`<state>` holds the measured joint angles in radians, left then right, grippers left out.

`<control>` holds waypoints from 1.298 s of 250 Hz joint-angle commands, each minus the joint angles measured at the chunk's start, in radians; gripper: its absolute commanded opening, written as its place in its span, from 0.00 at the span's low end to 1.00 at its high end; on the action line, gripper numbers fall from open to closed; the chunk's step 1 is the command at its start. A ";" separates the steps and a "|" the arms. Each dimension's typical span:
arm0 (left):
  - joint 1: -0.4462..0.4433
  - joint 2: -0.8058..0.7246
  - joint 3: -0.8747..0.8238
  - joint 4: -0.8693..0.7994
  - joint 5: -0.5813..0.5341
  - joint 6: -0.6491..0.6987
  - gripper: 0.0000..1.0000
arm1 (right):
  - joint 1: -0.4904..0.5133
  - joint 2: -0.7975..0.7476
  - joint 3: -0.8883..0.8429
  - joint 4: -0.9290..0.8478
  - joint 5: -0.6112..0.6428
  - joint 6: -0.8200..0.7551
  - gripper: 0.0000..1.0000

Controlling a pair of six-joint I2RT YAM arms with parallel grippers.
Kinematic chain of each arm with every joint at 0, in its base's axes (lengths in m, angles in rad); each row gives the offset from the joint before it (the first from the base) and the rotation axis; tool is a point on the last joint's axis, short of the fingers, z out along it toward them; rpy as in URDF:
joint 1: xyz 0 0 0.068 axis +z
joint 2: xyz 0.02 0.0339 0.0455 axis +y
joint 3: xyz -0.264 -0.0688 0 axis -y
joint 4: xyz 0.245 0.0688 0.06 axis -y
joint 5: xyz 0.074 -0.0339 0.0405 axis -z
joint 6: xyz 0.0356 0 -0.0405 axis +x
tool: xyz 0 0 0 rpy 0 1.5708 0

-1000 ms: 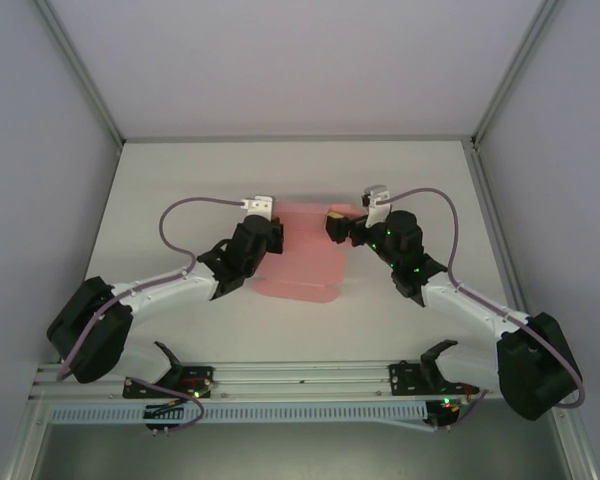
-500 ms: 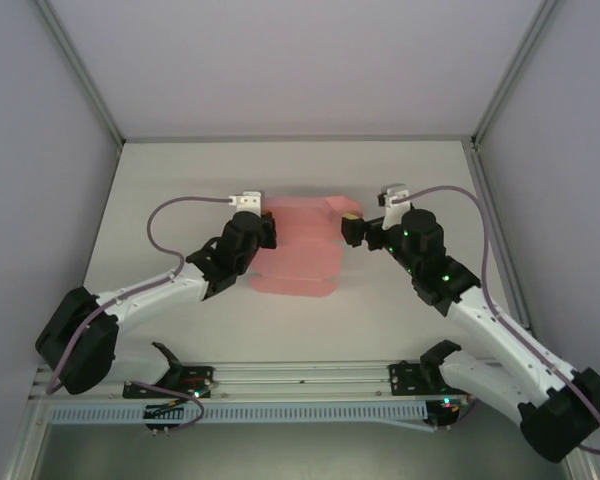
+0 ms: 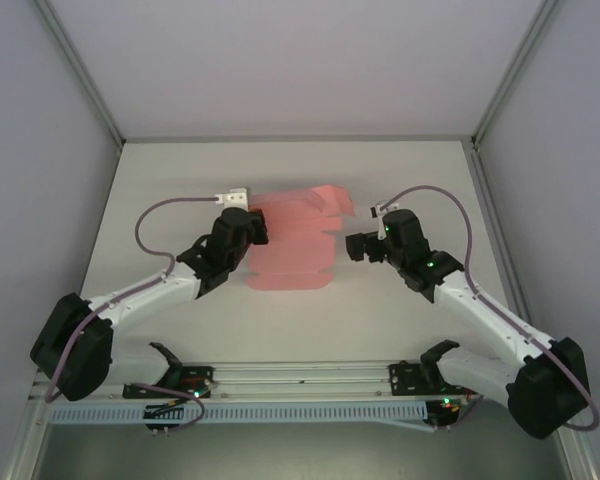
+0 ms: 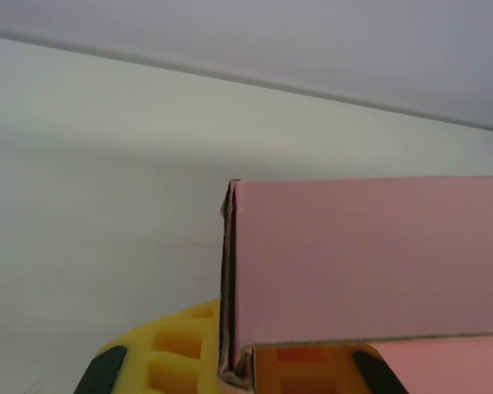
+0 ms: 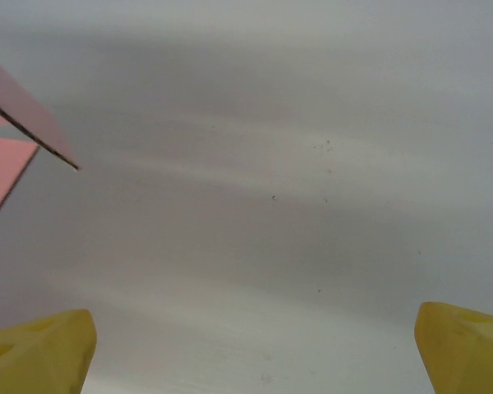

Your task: Assemble paper box

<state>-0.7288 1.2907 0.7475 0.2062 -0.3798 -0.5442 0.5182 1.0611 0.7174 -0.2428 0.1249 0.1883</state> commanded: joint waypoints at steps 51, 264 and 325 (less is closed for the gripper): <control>0.001 -0.047 -0.025 0.032 0.049 -0.009 0.00 | -0.006 0.008 -0.038 0.415 -0.089 0.020 1.00; 0.000 -0.037 -0.044 0.093 0.079 -0.094 0.00 | 0.220 0.210 -0.005 0.501 0.309 -0.067 1.00; 0.020 -0.035 -0.045 0.011 0.022 -0.091 0.00 | 0.217 -0.004 0.014 0.235 0.202 -0.141 1.00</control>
<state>-0.7185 1.2682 0.6998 0.2226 -0.3370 -0.6006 0.7349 1.1732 0.7006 0.1558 0.3183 0.1089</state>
